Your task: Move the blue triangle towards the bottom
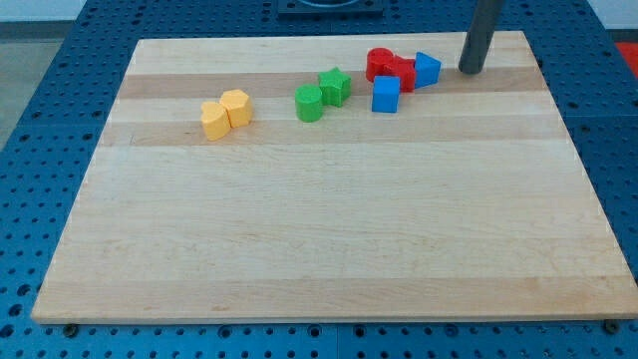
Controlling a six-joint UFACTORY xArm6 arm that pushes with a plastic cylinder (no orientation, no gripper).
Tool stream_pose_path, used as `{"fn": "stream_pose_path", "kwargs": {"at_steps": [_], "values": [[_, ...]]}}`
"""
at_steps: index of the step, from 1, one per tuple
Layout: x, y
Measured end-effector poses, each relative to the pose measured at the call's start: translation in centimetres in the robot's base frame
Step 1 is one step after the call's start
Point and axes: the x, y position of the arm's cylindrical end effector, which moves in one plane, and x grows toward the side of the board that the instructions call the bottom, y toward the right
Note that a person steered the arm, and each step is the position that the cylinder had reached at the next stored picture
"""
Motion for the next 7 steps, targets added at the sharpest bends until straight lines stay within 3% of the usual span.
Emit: {"fn": "stream_pose_path", "kwargs": {"at_steps": [3, 7], "values": [[-1.2, -6.1], [5.8, -6.1]]}}
